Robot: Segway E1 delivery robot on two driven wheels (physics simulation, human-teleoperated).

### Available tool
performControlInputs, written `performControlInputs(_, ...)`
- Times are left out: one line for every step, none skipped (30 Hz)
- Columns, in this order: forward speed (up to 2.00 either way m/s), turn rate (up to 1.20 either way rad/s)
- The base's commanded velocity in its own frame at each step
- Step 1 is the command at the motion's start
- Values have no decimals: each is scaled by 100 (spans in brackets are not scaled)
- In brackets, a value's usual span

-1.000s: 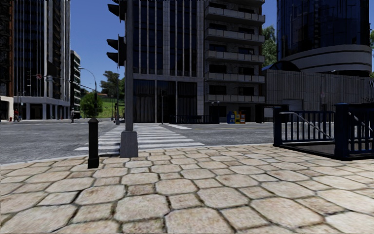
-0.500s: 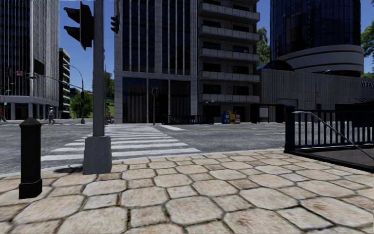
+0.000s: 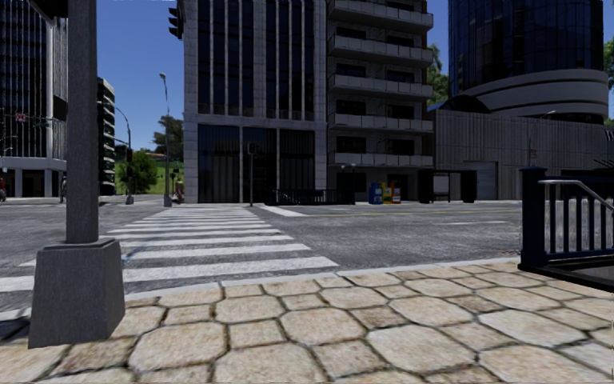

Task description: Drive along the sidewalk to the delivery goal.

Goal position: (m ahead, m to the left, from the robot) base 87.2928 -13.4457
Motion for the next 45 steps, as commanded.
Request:
performControlInputs(200, 25)
performControlInputs(200, 25)
performControlInputs(200, 25)
performControlInputs(200, 25)
performControlInputs(200, 25)
performControlInputs(200, 25)
performControlInputs(200, 25)
performControlInputs(200, 25)
performControlInputs(200, 25)
performControlInputs(200, 25)
performControlInputs(200, 25)
performControlInputs(200, 25)
performControlInputs(200, 25)
performControlInputs(200, 25)
performControlInputs(200, 25)
performControlInputs(200, 25)
performControlInputs(200, 25)
performControlInputs(200, 25)
performControlInputs(200, 27)
performControlInputs(200, 29)
performControlInputs(200, 29)
performControlInputs(200, 34)
performControlInputs(200, 34)
performControlInputs(200, 35)
performControlInputs(200, 35)
performControlInputs(200, 35)
performControlInputs(200, 35)
performControlInputs(200, 35)
performControlInputs(193, 35)
performControlInputs(175, 35)
performControlInputs(175, 35)
performControlInputs(167, 35)
performControlInputs(162, 35)
performControlInputs(158, 35)
performControlInputs(154, 35)
performControlInputs(149, 35)
performControlInputs(149, 35)
performControlInputs(140, 35)
performControlInputs(132, 35)
performControlInputs(126, 33)
performControlInputs(124, 32)
performControlInputs(124, 32)
performControlInputs(124, 32)
performControlInputs(124, 32)
performControlInputs(124, 32)
